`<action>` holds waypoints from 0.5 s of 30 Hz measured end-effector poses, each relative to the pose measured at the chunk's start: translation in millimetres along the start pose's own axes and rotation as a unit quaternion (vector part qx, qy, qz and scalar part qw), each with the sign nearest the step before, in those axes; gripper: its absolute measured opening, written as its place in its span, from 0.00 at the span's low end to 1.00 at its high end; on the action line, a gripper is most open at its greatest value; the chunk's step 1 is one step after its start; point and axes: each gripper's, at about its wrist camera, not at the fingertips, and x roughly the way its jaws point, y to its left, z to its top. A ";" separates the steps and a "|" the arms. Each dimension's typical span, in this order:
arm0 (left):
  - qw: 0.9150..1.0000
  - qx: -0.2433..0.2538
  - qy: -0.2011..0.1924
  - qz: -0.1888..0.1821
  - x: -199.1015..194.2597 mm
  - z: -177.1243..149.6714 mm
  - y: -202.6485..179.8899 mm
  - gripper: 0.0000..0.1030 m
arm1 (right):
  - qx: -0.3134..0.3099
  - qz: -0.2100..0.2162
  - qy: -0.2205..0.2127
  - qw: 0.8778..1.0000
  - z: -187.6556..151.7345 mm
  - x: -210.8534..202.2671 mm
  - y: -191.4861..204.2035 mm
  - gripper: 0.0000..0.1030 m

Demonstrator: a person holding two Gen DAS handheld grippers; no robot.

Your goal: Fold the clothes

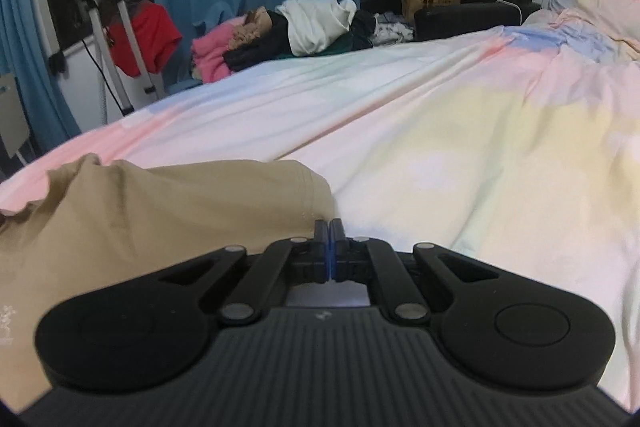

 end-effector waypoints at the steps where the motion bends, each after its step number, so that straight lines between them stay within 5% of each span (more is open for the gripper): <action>1: 1.000 0.001 0.000 0.001 -0.2 -0.4 -0.2 1.00 | 0.010 -0.005 -0.003 1.000 -2.3 -2.9 -0.4 0.06; 6: 1.000 0.003 -0.001 0.001 -4.1 -2.1 0.6 1.00 | 0.174 0.029 -0.001 0.984 -22.3 -17.8 -22.3 0.08; 7: 1.000 0.003 -0.001 0.001 -5.1 -2.2 0.8 1.00 | 0.214 0.052 0.008 0.975 -28.9 -17.6 -27.8 0.14; 9: 1.000 0.004 -0.001 0.001 -7.0 -2.3 1.2 1.00 | 0.286 0.102 0.037 0.952 -43.4 -8.3 -34.0 0.42; 10: 1.000 0.005 -0.002 0.001 -8.0 -2.3 1.4 1.00 | 0.317 0.124 0.053 0.939 -50.9 -0.8 -34.7 0.65; 12: 1.000 0.007 -0.002 0.002 -8.7 -3.0 1.6 1.00 | 0.355 0.154 0.072 0.919 -61.8 13.4 -33.0 0.72; 15: 1.000 0.008 0.003 0.006 -5.5 -4.6 2.2 1.00 | 0.356 0.168 0.043 0.918 -56.3 30.1 -25.1 0.77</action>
